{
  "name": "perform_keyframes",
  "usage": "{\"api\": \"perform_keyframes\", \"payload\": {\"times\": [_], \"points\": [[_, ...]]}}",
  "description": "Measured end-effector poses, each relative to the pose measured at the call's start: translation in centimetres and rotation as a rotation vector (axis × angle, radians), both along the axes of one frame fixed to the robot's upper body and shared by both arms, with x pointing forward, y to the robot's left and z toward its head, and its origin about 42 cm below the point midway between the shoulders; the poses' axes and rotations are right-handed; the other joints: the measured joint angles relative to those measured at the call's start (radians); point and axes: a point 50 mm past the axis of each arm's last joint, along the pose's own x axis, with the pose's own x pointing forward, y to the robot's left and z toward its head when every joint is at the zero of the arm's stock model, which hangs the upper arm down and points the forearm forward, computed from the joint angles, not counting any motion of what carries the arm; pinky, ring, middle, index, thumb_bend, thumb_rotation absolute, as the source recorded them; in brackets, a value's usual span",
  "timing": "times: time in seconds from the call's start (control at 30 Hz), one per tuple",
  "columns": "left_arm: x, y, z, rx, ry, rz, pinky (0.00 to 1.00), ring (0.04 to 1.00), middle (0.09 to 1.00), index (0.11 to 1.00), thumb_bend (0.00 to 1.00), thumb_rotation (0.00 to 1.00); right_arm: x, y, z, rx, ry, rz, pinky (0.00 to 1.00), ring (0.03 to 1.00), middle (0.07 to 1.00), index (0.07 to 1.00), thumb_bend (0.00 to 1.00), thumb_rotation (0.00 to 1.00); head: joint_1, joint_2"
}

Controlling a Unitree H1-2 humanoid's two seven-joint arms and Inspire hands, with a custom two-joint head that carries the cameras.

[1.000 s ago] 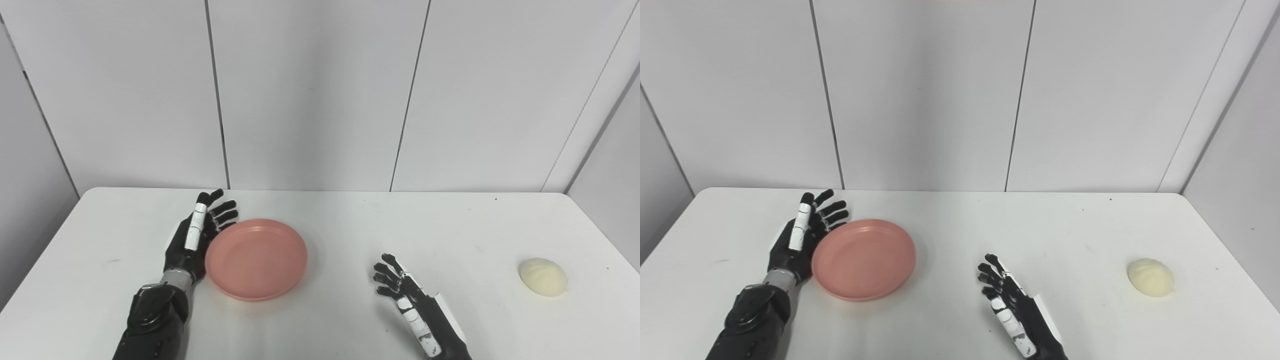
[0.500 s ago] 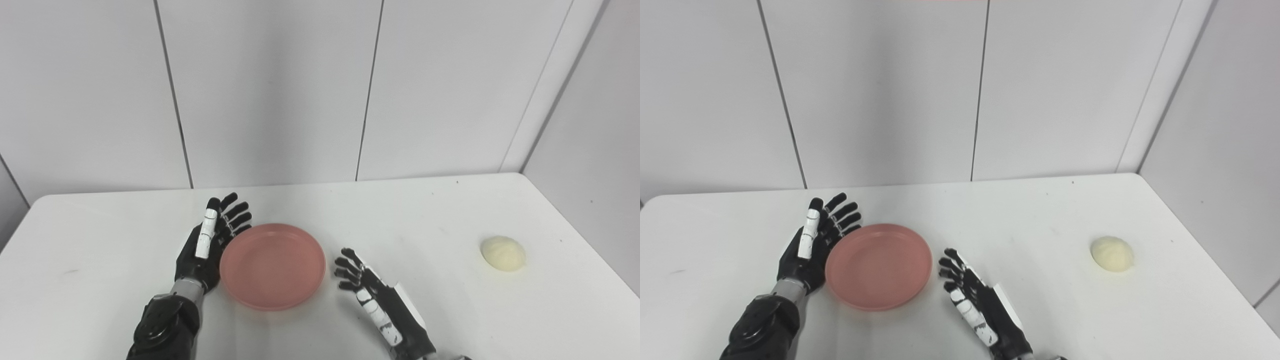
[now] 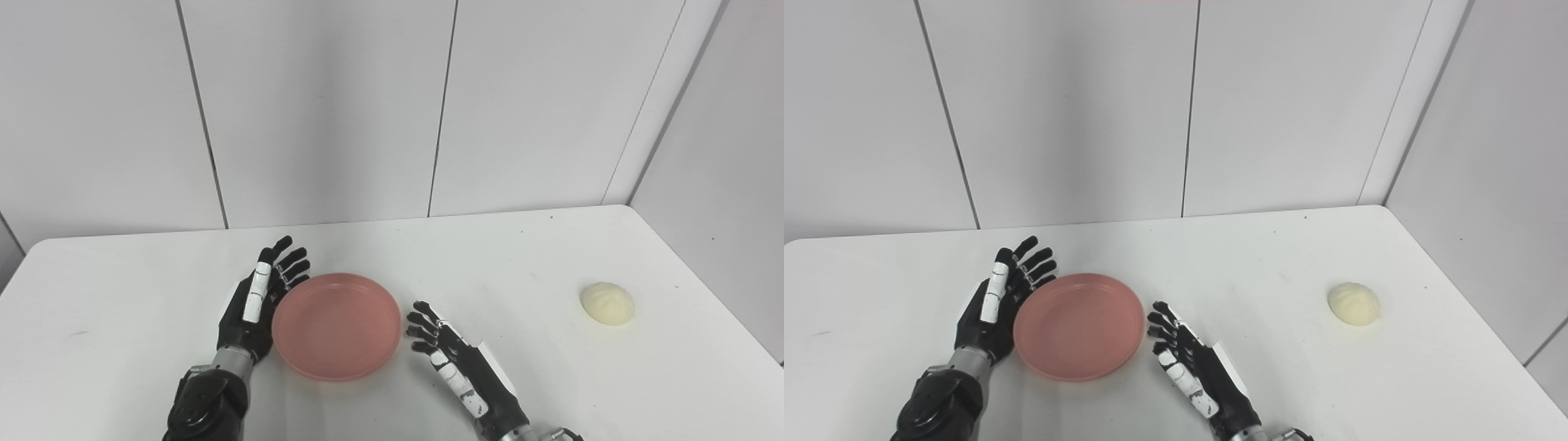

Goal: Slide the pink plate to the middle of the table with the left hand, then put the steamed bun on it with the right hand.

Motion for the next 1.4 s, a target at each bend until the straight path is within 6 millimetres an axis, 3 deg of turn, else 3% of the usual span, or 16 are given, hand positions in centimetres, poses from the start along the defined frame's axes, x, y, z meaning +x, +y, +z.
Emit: {"api": "perform_keyframes", "payload": {"times": [0.2, 0.3, 0.4, 0.53, 0.7, 0.77, 1.0, 1.07, 1.17, 1.4], "points": [[0.0, 0.5, 0.0, 0.004, -0.004, -0.002, 0.83, 0.845, 0.841, 0.875, 0.75, 0.82, 0.1, -0.2, 0.5, -0.138, -0.109, -0.164, 0.82, 0.89, 0.983, 0.954, 0.77, 0.87, -0.017, -0.009], [0.0, 0.6, 0.0, 0.001, -0.005, -0.005, 0.83, 0.846, 0.844, 0.873, 0.75, 0.83, -0.4, -0.2, 1.1, -0.144, -0.129, -0.197, 0.79, 0.869, 0.946, 0.929, 0.79, 0.81, -0.017, -0.011], [-0.1, 0.8, -0.1, -0.007, -0.002, -0.002, 0.83, 0.846, 0.844, 0.864, 0.76, 0.83, -0.8, -0.6, 4.4, -0.127, -0.211, -0.25, 0.75, 0.819, 0.915, 0.897, 0.78, 0.78, -0.015, -0.017], [0.0, 0.8, -0.1, -0.026, 0.007, 0.002, 0.83, 0.845, 0.847, 0.865, 0.75, 0.83, 0.1, -2.5, 7.7, -0.246, -0.295, -0.305, 0.81, 0.859, 0.891, 0.891, 0.9, 0.85, -0.015, -0.025], [0.0, 1.0, -0.1, -0.028, 0.008, 0.005, 0.83, 0.846, 0.849, 0.868, 0.75, 0.84, 0.8, -6.9, 11.0, -0.543, -0.232, -0.37, 0.74, 0.837, 0.897, 0.928, 0.95, 0.74, -0.018, -0.032], [0.0, 1.0, -0.1, -0.027, 0.008, 0.005, 0.83, 0.847, 0.85, 0.87, 0.75, 0.84, 0.8, -7.8, 12.4, -0.636, -0.204, -0.362, 0.72, 0.833, 0.898, 0.917, 0.98, 0.68, -0.018, -0.035], [0.0, 0.9, -0.2, -0.027, 0.01, 0.004, 0.83, 0.839, 0.84, 0.868, 0.76, 0.83, 1.3, -10.7, 16.6, -0.916, -0.078, -0.349, 0.66, 0.869, 0.9, 0.873, 0.98, 0.59, -0.02, -0.038], [0.1, 0.9, -0.2, -0.026, 0.011, 0.004, 0.84, 0.84, 0.838, 0.872, 0.74, 0.84, 1.6, -11.7, 18.1, -0.995, -0.052, -0.363, 0.65, 0.86, 0.891, 0.84, 0.97, 0.45, -0.018, -0.041], [0.2, 0.8, -0.2, -0.026, 0.011, 0.003, 0.84, 0.838, 0.835, 0.872, 0.74, 0.83, 2.6, -12.8, 20.0, -1.095, 0.001, -0.4, 0.61, 0.84, 0.873, 0.823, 0.98, 0.41, -0.018, -0.043], [0.2, 0.7, -0.2, -0.025, 0.008, -0.007, 0.83, 0.834, 0.832, 0.87, 0.74, 0.83, 4.0, -15.2, 20.1, -1.208, 0.179, -0.382, 0.56, 0.766, 0.834, 0.804, 1.0, 0.4, -0.022, -0.043]]}}
